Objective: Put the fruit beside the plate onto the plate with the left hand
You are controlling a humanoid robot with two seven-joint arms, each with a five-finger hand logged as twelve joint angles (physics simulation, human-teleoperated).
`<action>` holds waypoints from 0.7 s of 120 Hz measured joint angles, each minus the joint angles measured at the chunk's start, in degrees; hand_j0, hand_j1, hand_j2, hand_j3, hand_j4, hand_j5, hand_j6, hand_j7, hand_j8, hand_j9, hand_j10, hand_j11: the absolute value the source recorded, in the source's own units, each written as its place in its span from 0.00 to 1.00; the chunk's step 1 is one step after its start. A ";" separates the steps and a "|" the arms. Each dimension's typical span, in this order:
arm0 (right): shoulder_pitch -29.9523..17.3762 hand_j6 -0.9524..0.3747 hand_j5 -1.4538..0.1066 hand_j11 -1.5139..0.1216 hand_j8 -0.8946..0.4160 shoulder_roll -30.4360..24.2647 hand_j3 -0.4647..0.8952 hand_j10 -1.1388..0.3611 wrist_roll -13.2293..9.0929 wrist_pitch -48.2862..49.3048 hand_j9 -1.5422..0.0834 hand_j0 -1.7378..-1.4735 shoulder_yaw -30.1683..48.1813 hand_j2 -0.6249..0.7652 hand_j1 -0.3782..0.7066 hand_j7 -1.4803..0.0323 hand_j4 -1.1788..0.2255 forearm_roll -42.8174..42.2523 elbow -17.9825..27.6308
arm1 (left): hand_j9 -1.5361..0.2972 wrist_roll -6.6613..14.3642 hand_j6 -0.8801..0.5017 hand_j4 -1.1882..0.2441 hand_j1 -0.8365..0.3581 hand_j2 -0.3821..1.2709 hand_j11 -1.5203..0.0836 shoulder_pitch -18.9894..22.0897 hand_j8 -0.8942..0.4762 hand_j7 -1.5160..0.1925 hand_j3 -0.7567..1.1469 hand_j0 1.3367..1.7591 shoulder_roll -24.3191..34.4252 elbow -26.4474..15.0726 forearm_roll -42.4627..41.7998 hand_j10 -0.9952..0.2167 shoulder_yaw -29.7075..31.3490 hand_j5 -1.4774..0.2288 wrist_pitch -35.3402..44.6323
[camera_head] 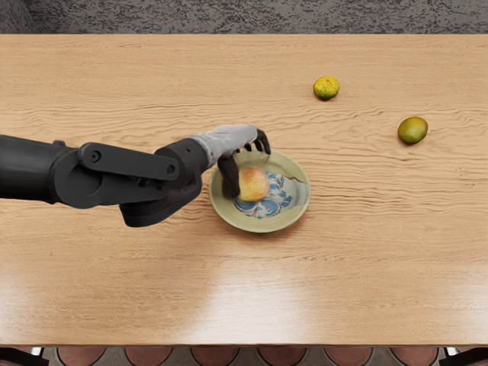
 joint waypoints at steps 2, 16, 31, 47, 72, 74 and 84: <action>0.00 0.69 0.91 0.90 0.66 0.00 0.34 0.74 0.00 0.00 0.92 0.30 0.00 0.44 0.06 0.95 0.82 0.00 0.00 | 0.53 -0.01 0.41 0.54 0.65 0.38 0.59 0.04 0.40 0.56 0.40 0.76 0.00 0.00 0.00 0.47 -0.01 0.52 -0.03; 0.00 0.69 0.91 0.90 0.66 0.00 0.34 0.74 0.00 0.00 0.92 0.30 0.00 0.44 0.06 0.95 0.82 0.02 0.00 | 0.59 -0.04 0.43 0.59 0.69 0.33 0.66 -0.07 0.43 0.62 0.40 0.76 2.54 -0.04 0.02 0.53 -0.19 0.59 -1.10; 0.00 0.69 0.91 0.90 0.66 0.00 0.34 0.74 0.00 0.00 0.92 0.30 -0.01 0.44 0.06 0.95 0.82 0.02 0.00 | 0.62 -0.10 0.44 0.62 0.71 0.30 0.70 0.23 0.45 0.65 0.40 0.76 11.34 -2.89 -1.01 0.57 -2.43 0.63 -4.24; 0.00 0.69 0.91 0.90 0.66 0.00 0.34 0.74 0.00 0.00 0.92 0.30 -0.01 0.44 0.06 0.95 0.82 0.01 0.00 | 0.64 -0.11 0.45 0.64 0.73 0.28 0.72 3.15 0.46 0.67 0.40 0.76 25.44 -4.98 -6.19 0.59 -7.45 0.65 -13.93; 0.00 0.69 0.91 0.90 0.66 0.00 0.34 0.74 0.00 0.00 0.92 0.30 -0.01 0.44 0.06 0.95 0.82 0.01 0.00 | 0.65 -0.05 0.45 0.65 0.74 0.27 0.74 7.02 0.46 0.69 0.40 0.76 41.90 -5.28 -26.30 0.60 -13.07 0.67 -34.49; 0.00 0.69 0.91 0.90 0.66 0.00 0.34 0.74 0.00 0.00 0.92 0.30 -0.01 0.44 0.06 0.95 0.82 0.02 0.00 | 0.65 -0.05 0.45 0.65 0.74 0.27 0.74 7.14 0.46 0.69 0.40 0.76 42.98 -5.28 -27.69 0.61 -13.21 0.67 -35.67; 0.00 0.69 0.91 0.90 0.66 0.00 0.34 0.74 0.00 0.00 0.92 0.30 0.00 0.44 0.06 0.95 0.82 0.01 0.00 | 0.66 -0.04 0.45 0.65 0.74 0.27 0.74 7.59 0.47 0.69 0.40 0.76 46.17 -5.27 -32.59 0.61 -13.64 0.67 -39.83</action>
